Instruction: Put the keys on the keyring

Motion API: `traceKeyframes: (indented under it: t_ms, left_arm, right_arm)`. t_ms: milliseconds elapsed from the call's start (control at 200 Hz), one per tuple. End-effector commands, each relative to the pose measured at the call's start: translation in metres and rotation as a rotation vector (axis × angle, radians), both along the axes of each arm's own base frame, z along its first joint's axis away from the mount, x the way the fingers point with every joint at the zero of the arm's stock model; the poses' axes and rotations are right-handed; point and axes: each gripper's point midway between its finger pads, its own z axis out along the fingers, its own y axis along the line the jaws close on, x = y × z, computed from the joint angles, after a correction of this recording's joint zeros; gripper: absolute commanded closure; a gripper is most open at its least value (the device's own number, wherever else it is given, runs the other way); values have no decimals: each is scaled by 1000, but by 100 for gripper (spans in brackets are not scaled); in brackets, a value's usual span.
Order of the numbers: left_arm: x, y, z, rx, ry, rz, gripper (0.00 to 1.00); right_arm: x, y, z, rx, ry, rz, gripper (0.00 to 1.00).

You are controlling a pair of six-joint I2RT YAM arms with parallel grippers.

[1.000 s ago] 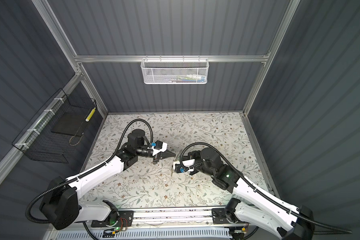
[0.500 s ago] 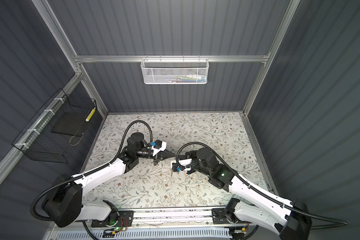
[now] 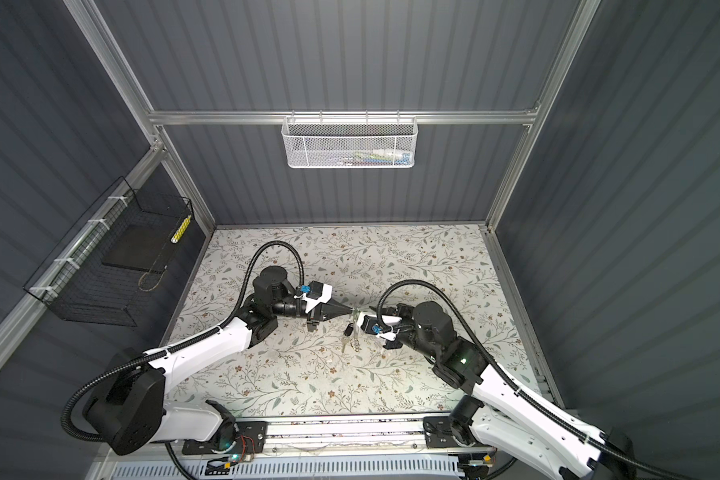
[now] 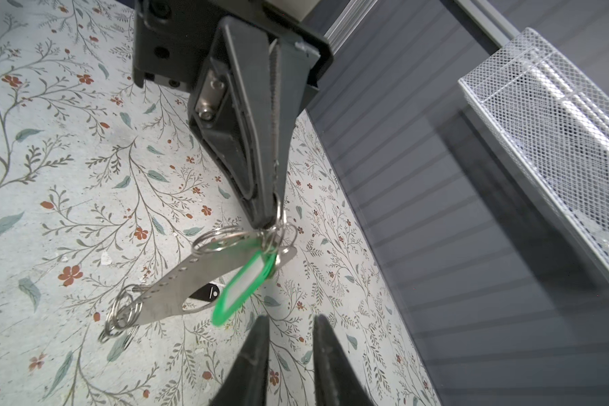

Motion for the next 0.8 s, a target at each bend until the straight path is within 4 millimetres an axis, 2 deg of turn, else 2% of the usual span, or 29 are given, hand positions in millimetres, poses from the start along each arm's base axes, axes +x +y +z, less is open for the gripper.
traceKeyframes:
  t_ms: [0,160,330,795]
  left_arm:
    - [-4,3,16,-40,-50,-27,100]
    - [-5,3,16,-37,-57,-29,100]
    - [-5,3,17,-38,-65,-27,100]
    - [-5,5,18,-34,-88,-21,100]
  right_arm:
    - [-12,7,6,94,123,59,74]
    - [-18,18,23,166,194,124,74]
    - [-16,27,30,206,254,145,74]
    - [3,32,19,216,339,67,82]
